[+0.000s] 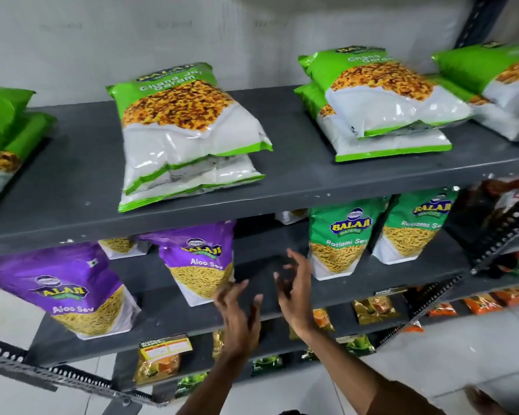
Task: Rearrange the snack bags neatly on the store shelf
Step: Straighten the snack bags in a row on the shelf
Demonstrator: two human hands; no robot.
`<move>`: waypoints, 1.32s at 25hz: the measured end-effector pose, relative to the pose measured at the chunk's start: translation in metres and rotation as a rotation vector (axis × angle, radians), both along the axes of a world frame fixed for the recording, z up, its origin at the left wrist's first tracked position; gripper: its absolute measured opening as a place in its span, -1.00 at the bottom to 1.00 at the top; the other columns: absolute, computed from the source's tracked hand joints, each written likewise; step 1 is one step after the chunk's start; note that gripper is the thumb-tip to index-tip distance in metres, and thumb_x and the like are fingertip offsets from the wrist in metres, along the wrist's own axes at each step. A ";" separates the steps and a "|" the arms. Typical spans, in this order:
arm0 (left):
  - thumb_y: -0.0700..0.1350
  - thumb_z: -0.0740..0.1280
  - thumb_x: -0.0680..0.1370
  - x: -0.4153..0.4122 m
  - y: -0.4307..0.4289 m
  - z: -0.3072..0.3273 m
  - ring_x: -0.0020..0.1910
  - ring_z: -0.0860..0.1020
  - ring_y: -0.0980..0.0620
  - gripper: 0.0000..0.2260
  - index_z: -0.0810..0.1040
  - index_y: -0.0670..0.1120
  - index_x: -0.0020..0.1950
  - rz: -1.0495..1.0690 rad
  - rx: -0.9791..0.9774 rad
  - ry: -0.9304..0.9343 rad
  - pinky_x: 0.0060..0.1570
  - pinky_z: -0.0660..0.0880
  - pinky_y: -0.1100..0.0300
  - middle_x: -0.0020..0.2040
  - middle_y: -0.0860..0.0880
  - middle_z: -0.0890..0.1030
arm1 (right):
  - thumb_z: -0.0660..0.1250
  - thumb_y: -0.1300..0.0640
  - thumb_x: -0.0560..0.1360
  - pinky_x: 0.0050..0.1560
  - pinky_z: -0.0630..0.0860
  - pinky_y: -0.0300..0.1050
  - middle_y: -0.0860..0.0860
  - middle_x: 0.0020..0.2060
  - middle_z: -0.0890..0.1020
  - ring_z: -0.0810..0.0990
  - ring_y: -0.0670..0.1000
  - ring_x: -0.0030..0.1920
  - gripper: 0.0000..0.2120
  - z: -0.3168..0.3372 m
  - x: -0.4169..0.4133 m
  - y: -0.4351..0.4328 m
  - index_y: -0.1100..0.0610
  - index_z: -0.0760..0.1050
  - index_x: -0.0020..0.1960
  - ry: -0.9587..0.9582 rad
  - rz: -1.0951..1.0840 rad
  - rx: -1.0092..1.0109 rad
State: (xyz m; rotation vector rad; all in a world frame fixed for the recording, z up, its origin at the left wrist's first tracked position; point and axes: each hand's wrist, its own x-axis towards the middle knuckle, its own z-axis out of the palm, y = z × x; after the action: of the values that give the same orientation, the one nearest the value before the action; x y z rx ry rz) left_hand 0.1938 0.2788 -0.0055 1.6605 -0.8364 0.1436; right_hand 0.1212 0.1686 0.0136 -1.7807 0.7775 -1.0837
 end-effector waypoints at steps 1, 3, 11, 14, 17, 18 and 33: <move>0.16 0.22 0.58 -0.010 -0.016 0.005 0.27 0.33 0.24 -0.67 0.39 0.00 0.26 -0.097 0.043 -0.027 0.27 0.35 0.13 0.17 0.09 0.33 | 0.36 0.24 0.52 0.13 0.52 -0.20 0.09 0.27 0.39 0.51 0.05 0.13 -0.48 0.005 -0.013 -0.010 -0.02 0.26 0.40 -0.034 -0.071 -0.014; 0.02 0.30 0.59 -0.035 -0.054 0.018 0.19 0.44 0.23 -0.76 0.40 0.16 0.24 -0.213 0.107 0.063 0.22 0.40 0.20 0.14 0.08 0.43 | 0.34 0.33 0.52 0.23 0.48 -0.20 0.10 0.29 0.35 0.50 0.13 0.19 -0.50 0.014 -0.045 -0.034 0.12 0.26 0.38 -0.102 -0.215 -0.035; -0.17 0.47 0.49 -0.089 -0.169 0.020 0.24 0.58 -0.01 -0.56 0.48 -0.15 0.34 -0.052 0.115 0.543 0.00 0.42 0.46 0.16 0.03 0.60 | 0.30 0.02 0.55 0.46 0.30 0.04 0.05 0.46 0.36 0.32 0.06 0.49 -0.36 -0.006 -0.117 -0.159 0.13 0.12 0.52 0.158 -0.030 0.240; -0.26 0.47 0.47 -0.102 -0.181 0.021 0.21 0.56 0.02 -0.56 0.49 -0.20 0.33 0.042 0.085 0.579 0.01 0.39 0.43 0.19 -0.09 0.63 | 0.33 0.12 0.55 0.40 0.37 0.00 0.09 0.37 0.49 0.45 0.08 0.40 -0.47 -0.016 -0.123 -0.173 0.16 0.25 0.46 0.268 0.125 0.303; -0.30 0.46 0.47 -0.105 -0.188 0.025 0.26 0.56 -0.03 -0.53 0.47 -0.20 0.36 0.092 0.102 0.593 0.09 0.40 0.37 0.26 -0.15 0.62 | 0.31 0.13 0.56 0.37 0.32 -0.14 0.12 0.38 0.47 0.42 0.06 0.40 -0.47 -0.014 -0.127 -0.177 0.19 0.25 0.47 0.293 0.154 0.281; -0.29 0.46 0.47 -0.105 -0.186 0.024 0.28 0.57 -0.07 -0.52 0.47 -0.19 0.37 0.095 0.097 0.584 0.14 0.42 0.30 0.27 -0.15 0.62 | 0.31 0.14 0.56 0.35 0.30 -0.18 0.13 0.38 0.45 0.41 0.06 0.40 -0.48 -0.014 -0.126 -0.176 0.19 0.26 0.47 0.283 0.164 0.275; 0.11 0.30 0.54 -0.182 -0.177 0.038 0.32 0.33 -0.07 -0.52 0.37 -0.11 0.37 0.081 0.074 0.195 0.32 0.31 0.04 0.30 -0.05 0.32 | 0.28 0.24 0.57 0.34 0.35 -0.34 -0.01 0.36 0.37 0.41 -0.06 0.36 -0.51 0.022 -0.198 -0.174 0.15 0.25 0.47 0.004 -0.110 -0.065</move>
State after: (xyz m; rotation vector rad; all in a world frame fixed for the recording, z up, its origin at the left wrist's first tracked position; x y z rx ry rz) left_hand 0.0117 0.1018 0.0322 1.7476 -0.6337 0.0060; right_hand -0.0770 -0.0052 0.0356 -1.8128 0.8594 -1.1898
